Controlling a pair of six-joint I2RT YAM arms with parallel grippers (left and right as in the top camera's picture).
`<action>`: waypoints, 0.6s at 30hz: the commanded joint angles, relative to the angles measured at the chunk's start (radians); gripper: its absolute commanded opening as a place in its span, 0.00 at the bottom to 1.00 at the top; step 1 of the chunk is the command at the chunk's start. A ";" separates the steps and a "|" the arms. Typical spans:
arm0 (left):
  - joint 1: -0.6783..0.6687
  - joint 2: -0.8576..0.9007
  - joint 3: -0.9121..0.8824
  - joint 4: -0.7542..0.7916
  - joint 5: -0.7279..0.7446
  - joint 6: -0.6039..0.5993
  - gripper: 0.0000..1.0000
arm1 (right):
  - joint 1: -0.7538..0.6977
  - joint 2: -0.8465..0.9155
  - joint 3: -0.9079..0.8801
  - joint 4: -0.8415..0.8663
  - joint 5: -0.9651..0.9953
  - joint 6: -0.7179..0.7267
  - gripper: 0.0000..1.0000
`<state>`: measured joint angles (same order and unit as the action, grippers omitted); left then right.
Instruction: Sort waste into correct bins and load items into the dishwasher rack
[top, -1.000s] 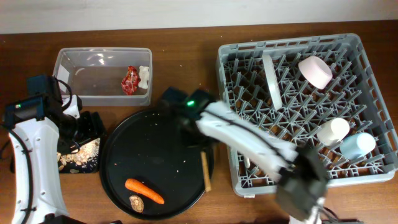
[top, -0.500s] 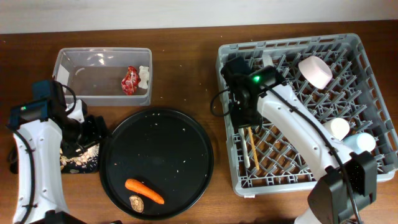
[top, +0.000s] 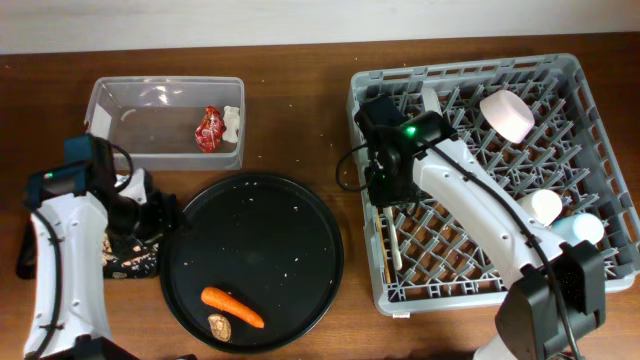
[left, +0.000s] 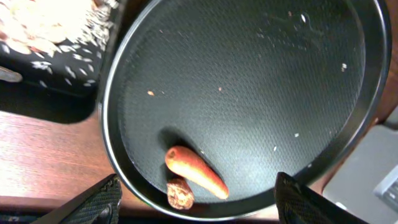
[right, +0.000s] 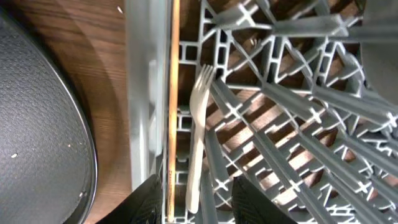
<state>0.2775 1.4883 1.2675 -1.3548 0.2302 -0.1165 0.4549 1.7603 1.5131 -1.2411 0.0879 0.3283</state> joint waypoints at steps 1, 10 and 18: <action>-0.113 -0.011 -0.010 -0.020 0.020 -0.076 0.78 | -0.072 -0.133 0.026 -0.037 -0.002 0.027 0.42; -0.500 -0.011 -0.179 0.047 -0.138 -0.526 0.99 | -0.554 -0.345 0.026 -0.196 -0.086 -0.089 0.49; -0.510 -0.011 -0.444 0.254 -0.142 -0.632 0.99 | -0.585 -0.343 0.023 -0.200 -0.093 -0.089 0.49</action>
<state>-0.2298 1.4837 0.8745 -1.1336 0.1066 -0.6975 -0.1268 1.4155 1.5257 -1.4391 0.0055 0.2493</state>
